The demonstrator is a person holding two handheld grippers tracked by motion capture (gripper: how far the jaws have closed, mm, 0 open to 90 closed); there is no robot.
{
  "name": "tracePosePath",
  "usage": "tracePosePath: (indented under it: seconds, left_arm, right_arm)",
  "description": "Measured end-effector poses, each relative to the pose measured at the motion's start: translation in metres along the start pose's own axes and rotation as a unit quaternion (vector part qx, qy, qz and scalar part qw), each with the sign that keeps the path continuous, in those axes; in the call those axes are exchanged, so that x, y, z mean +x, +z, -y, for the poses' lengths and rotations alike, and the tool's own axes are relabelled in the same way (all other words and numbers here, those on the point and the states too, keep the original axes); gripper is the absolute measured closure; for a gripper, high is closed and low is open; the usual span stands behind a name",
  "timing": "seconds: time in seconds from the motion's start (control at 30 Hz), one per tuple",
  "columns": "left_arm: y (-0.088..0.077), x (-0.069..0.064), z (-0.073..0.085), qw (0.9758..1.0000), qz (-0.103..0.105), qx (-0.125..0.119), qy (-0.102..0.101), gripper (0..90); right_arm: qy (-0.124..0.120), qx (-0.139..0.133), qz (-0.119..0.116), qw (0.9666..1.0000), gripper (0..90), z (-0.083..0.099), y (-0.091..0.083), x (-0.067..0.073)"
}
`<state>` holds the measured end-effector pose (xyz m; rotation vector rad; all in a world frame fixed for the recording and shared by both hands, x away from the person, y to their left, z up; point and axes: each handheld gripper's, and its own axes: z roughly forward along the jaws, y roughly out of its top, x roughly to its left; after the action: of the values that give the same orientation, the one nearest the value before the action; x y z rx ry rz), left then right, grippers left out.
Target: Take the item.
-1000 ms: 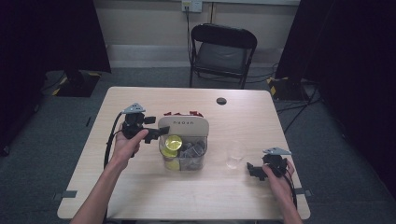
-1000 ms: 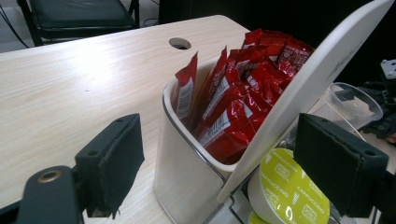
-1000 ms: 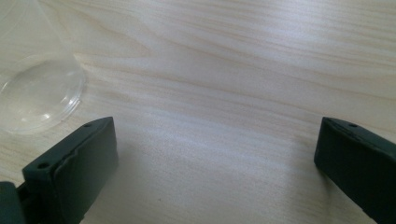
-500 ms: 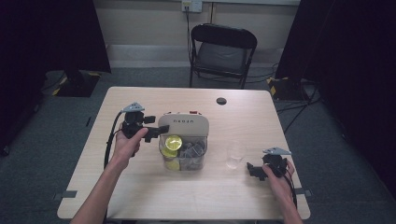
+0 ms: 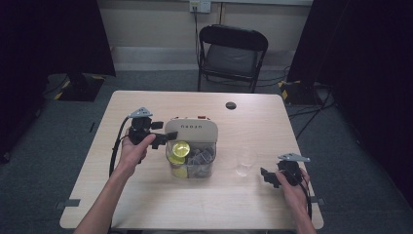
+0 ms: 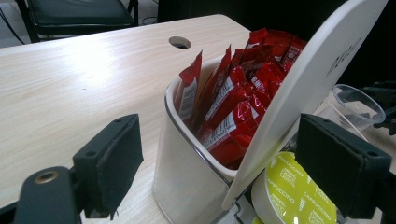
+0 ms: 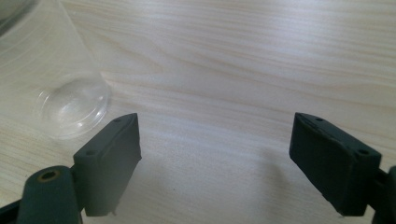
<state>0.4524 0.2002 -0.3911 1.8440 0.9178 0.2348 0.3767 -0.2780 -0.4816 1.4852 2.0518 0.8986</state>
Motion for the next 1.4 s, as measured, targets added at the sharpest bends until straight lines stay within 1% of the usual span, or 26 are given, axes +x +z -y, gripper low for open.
tracePosePath:
  seconds: [0.1,0.13,0.17,0.3,0.33,0.37,0.4,0.43,0.47,0.5,0.53,0.63,0.7,0.77,0.8,0.9,0.97,1.03,1.1,1.13,1.2,1.23,1.27,1.3,1.33,1.4]
  left_arm:
    - [-0.001,0.001,0.0,1.0,-0.002,0.001,-0.002,14.8]
    - [-0.001,0.001,0.0,1.0,0.001,-0.001,-0.003,14.8]
    - [-0.001,0.001,0.0,1.0,0.001,-0.001,-0.001,14.8]
    - [0.0,0.002,0.002,1.0,0.002,0.0,-0.007,14.4]
    - [0.001,0.001,0.003,1.0,0.001,0.003,-0.006,14.4]
    - [0.001,0.001,0.003,1.0,0.001,0.003,-0.006,14.4]
    - [0.001,0.001,0.003,1.0,-0.002,0.006,-0.003,14.4]
    - [0.001,0.001,0.003,1.0,-0.003,0.006,-0.003,14.5]
    - [0.001,0.001,0.003,1.0,-0.003,0.006,-0.003,14.4]
    - [0.0,0.001,0.003,1.0,-0.003,0.006,-0.002,14.4]
    - [0.001,0.002,0.003,1.0,0.002,0.003,-0.006,14.5]
    - [0.0,0.001,0.003,1.0,-0.002,0.005,-0.004,14.8]
    - [0.0,0.001,0.003,1.0,-0.003,0.003,-0.004,15.1]
    - [0.0,0.001,0.003,1.0,-0.002,0.003,-0.004,15.0]
    - [0.0,0.001,0.003,1.0,-0.002,0.005,-0.004,15.0]
    - [0.0,0.001,0.003,1.0,-0.002,0.005,-0.006,15.0]
    - [0.0,0.001,0.003,1.0,-0.001,0.003,-0.006,15.0]
    - [0.0,0.001,0.003,1.0,-0.002,0.005,-0.004,15.0]
    - [0.0,0.001,0.003,1.0,-0.002,0.005,-0.005,15.0]
    - [0.001,-0.001,0.003,0.9999,-0.007,0.007,-0.003,15.3]
    - [0.0,-0.001,0.004,0.9999,-0.009,0.01,0.0,15.4]
    - [0.001,-0.001,0.004,0.9999,-0.008,0.009,-0.001,15.4]
    - [0.001,-0.001,0.004,0.9999,-0.008,0.008,-0.002,15.5]
    - [0.001,-0.001,0.004,0.9999,-0.008,0.008,-0.002,15.5]
    - [0.001,-0.002,0.004,0.9999,-0.009,0.009,0.0,15.5]
    - [0.0,-0.001,0.004,0.9999,-0.008,0.01,0.001,15.4]
  right_arm:
    - [-0.006,-0.007,-0.003,1.0,17.0,-0.001,-0.003,0.001]
    - [-0.009,-0.01,-0.001,0.9999,15.6,-0.003,-0.007,0.003]
    - [-0.009,-0.01,-0.001,0.9999,15.6,-0.003,-0.007,0.003]
    - [-0.01,-0.03,-0.006,0.9995,17.2,-0.009,-0.018,0.006]
    - [-0.008,-0.033,-0.012,0.9994,18.1,-0.01,-0.02,0.006]
    - [-0.008,-0.033,-0.012,0.9994,18.1,-0.01,-0.02,0.006]
    - [-0.004,-0.037,-0.026,0.999,18.3,-0.011,-0.023,0.008]
    - [-0.003,-0.042,-0.034,0.9986,19.4,-0.013,-0.025,0.008]
    - [-0.003,-0.042,-0.034,0.9986,19.4,-0.013,-0.025,0.008]
    - [0.0,-0.048,-0.042,0.998,20.3,-0.014,-0.028,0.009]
    - [-0.004,-0.057,-0.044,0.9974,21.3,-0.016,-0.032,0.011]
    - [-0.007,-0.063,-0.045,0.997,22.6,-0.019,-0.037,0.013]
    - [-0.001,-0.075,-0.061,0.9953,24.1,-0.022,-0.044,0.013]
    - [-0.002,-0.079,-0.061,0.995,24.6,-0.023,-0.046,0.014]
    - [-0.005,-0.086,-0.064,0.9942,25.5,-0.026,-0.05,0.015]
    - [-0.01,-0.089,-0.065,0.9939,25.7,-0.029,-0.053,0.017]
    - [-0.013,-0.1,-0.075,0.9921,26.0,-0.033,-0.058,0.02]
    - [-0.014,-0.1,-0.077,0.9919,26.2,-0.034,-0.059,0.022]
    - [-0.02,-0.104,-0.085,0.9908,27.0,-0.037,-0.06,0.026]
    - [-0.024,-0.109,-0.093,0.9895,27.6,-0.04,-0.061,0.032]
    - [-0.029,-0.111,-0.096,0.9887,28.0,-0.041,-0.062,0.035]
    - [-0.04,-0.113,-0.106,0.9871,28.5,-0.045,-0.063,0.042]
    - [-0.045,-0.114,-0.111,0.9862,29.5,-0.047,-0.063,0.045]
    - [-0.045,-0.114,-0.111,0.9862,29.5,-0.047,-0.063,0.045]
    - [-0.051,-0.115,-0.124,0.9842,31.6,-0.051,-0.062,0.053]
    - [-0.06,-0.116,-0.136,0.9821,33.1,-0.055,-0.06,0.06]
